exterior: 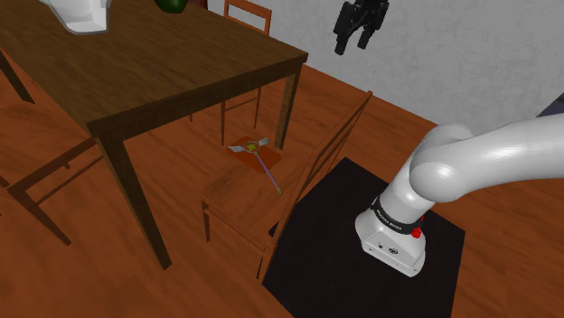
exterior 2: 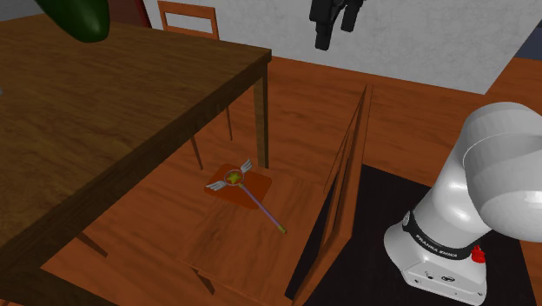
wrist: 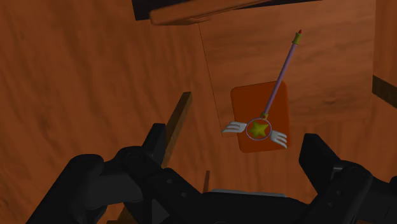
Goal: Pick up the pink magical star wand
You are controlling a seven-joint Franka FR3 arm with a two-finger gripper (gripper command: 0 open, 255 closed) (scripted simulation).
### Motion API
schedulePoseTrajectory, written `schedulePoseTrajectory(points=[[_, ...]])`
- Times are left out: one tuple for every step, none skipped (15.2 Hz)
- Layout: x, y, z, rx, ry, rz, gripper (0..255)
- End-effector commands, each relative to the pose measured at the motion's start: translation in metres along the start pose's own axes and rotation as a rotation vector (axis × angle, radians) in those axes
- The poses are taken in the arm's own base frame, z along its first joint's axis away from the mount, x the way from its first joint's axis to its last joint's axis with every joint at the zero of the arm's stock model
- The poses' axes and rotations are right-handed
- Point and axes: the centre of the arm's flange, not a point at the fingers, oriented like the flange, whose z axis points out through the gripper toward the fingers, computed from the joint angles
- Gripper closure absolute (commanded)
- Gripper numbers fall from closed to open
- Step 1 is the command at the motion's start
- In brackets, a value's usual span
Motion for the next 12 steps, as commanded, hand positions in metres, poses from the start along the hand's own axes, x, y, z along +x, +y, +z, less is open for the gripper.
schedulePoseTrajectory(points=[[0.000,0.000,0.000,0.000,0.000,0.000,0],[0.003,-0.005,0.012,0.000,-0.003,0.006,0],[0.006,-0.009,0.024,0.000,-0.005,0.012,0],[0.009,-0.014,0.036,0.000,-0.008,0.018,0],[0.012,-0.019,0.048,-0.001,-0.011,0.024,0],[0.015,-0.023,0.060,-0.001,-0.013,0.030,0],[0.018,-0.028,0.072,-0.001,-0.016,0.036,0],[0.021,-0.033,0.085,-0.001,-0.018,0.042,0],[0.024,-0.037,0.097,-0.001,-0.021,0.048,0],[0.027,-0.042,0.109,-0.001,-0.024,0.054,0],[0.030,-0.046,0.121,-0.001,-0.026,0.060,0],[0.033,-0.051,0.133,-0.002,-0.029,0.066,0]])
